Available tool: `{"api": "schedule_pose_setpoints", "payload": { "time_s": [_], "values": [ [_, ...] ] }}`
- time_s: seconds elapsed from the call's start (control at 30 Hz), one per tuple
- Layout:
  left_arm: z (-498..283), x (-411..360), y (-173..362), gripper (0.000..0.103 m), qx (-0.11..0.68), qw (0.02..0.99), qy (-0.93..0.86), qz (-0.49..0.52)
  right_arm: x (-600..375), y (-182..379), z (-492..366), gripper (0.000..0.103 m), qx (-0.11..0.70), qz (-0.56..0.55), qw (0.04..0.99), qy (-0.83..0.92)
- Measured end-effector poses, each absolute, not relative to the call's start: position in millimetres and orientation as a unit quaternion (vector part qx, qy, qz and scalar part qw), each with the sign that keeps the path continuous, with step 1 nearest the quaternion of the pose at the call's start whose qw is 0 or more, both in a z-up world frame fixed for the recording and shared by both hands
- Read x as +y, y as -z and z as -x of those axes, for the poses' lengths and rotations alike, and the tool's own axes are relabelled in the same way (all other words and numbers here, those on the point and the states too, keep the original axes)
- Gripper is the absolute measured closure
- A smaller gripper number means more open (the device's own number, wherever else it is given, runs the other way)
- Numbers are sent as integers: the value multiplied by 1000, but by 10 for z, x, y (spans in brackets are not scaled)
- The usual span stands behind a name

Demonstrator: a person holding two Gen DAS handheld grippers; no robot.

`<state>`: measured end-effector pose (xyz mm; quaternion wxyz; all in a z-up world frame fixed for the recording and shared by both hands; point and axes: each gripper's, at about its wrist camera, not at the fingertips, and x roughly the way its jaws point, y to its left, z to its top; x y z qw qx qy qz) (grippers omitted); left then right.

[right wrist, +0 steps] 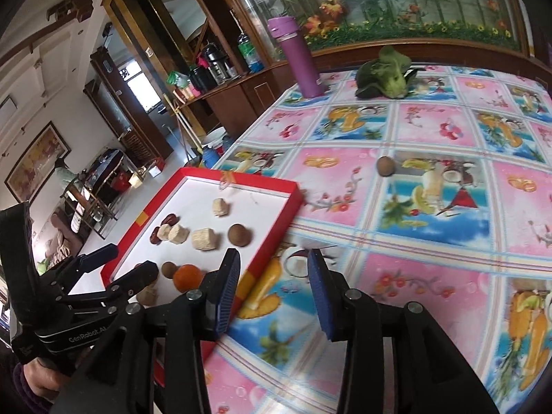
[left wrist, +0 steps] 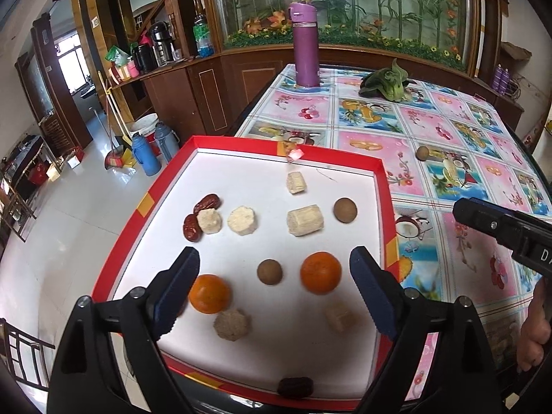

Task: Organize fruits
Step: 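Move both grippers back over the table toward a small brown kiwi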

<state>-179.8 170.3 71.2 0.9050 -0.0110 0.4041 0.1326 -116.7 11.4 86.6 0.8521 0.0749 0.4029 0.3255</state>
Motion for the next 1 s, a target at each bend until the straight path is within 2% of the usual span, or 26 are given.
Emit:
{"api": "schedule_pose_setpoints", "payload": {
  "time_s": [0.27, 0.4, 0.63, 0.73, 1.0],
  "values": [
    [1715, 1473, -780, 10, 403, 909, -104, 8, -734, -970, 903, 51, 370, -118, 892, -233],
    [1624, 1305, -770, 10, 409, 908, -88, -2, -1133, -909, 779, 50, 373, -154, 893, -198],
    [1441, 905, -832, 9, 409, 911, -52, -30, -1443, -807, 623, 49, 354, -169, 907, -150],
    [1375, 729, -829, 9, 409, 911, -31, -39, -1501, -695, 514, 49, 374, -178, 900, -134],
    [1132, 127, -646, 9, 434, 897, 27, -75, -1594, -680, 447, 47, 365, -189, 905, -112]
  ]
}}
